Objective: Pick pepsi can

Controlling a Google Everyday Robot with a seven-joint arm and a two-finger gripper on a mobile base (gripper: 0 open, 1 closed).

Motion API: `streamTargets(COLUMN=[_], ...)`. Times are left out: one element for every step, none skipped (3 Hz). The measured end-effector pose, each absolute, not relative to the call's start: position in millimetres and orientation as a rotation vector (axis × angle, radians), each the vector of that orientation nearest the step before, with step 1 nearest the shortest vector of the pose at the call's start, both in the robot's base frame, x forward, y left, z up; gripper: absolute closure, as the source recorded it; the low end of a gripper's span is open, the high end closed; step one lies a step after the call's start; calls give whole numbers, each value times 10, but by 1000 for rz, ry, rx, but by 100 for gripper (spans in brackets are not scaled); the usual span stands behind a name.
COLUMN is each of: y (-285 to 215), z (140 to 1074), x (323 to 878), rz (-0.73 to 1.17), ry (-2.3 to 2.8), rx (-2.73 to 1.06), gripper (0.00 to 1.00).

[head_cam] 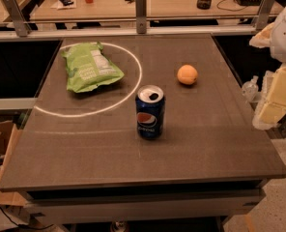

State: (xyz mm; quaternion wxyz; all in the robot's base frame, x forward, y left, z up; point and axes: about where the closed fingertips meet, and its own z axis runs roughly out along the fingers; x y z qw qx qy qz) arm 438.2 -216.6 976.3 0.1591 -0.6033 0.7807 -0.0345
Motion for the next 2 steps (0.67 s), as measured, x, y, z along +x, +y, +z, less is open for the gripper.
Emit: streamTargets(y=[-2166,-2153], z=[9763,9770], x=[4382,4387], rz=[-99,5], ry=[2231,2219], rx=[-1724,-1657], gripper=[0,0])
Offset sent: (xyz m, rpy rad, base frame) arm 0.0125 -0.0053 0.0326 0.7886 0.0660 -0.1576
